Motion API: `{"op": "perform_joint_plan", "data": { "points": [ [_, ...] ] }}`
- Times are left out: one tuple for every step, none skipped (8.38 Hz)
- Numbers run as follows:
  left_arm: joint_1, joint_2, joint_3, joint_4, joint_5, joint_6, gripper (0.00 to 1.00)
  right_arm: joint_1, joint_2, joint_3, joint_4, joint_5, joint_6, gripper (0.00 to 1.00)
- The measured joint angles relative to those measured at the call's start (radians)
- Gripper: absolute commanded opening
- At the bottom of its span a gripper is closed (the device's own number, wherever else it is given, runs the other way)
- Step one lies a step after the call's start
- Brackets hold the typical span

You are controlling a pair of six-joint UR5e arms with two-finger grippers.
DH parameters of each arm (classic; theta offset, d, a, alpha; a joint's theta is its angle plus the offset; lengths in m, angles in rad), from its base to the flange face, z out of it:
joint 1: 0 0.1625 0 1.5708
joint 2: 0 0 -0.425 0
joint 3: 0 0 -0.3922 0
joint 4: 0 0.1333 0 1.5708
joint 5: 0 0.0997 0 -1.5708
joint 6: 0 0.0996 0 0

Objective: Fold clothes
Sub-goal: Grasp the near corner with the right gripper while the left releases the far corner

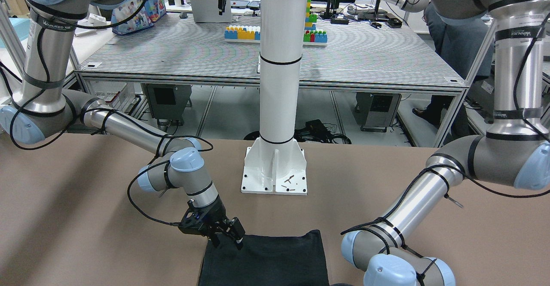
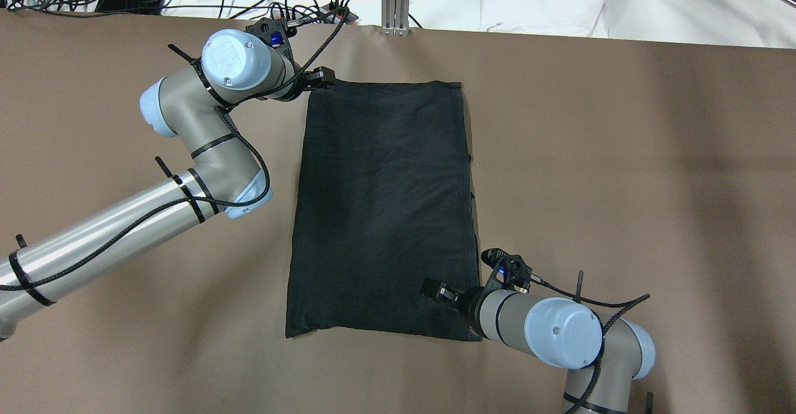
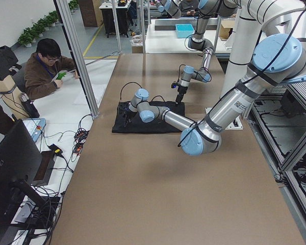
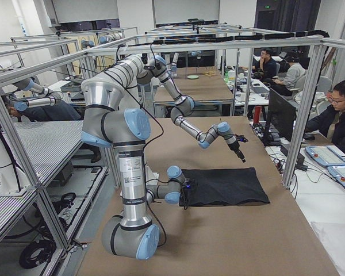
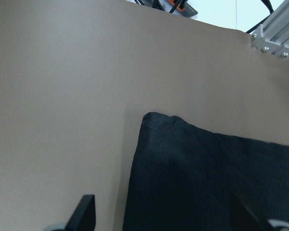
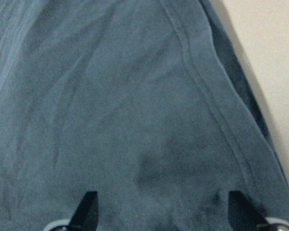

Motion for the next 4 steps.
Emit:
{"op": "perform_joint_plan", "data": {
  "points": [
    [0.0, 0.0, -0.001, -0.001, 0.0, -0.001, 1.0, 0.006, 0.0, -0.002, -0.002, 0.0, -0.004, 0.94],
    [0.0, -0.002, -0.001, -0.002, 0.0, -0.002, 1.0, 0.008, 0.0, -0.006, -0.003, -0.001, -0.006, 0.94],
    [0.0, -0.002, 0.0, -0.003, 0.0, -0.003, 1.0, 0.007, 0.001, -0.014, -0.003, -0.001, -0.007, 0.94],
    [0.0, -0.001, 0.0, -0.003, 0.0, -0.003, 1.0, 0.005, 0.005, -0.036, 0.001, -0.001, -0.007, 0.94]
  ]
}}
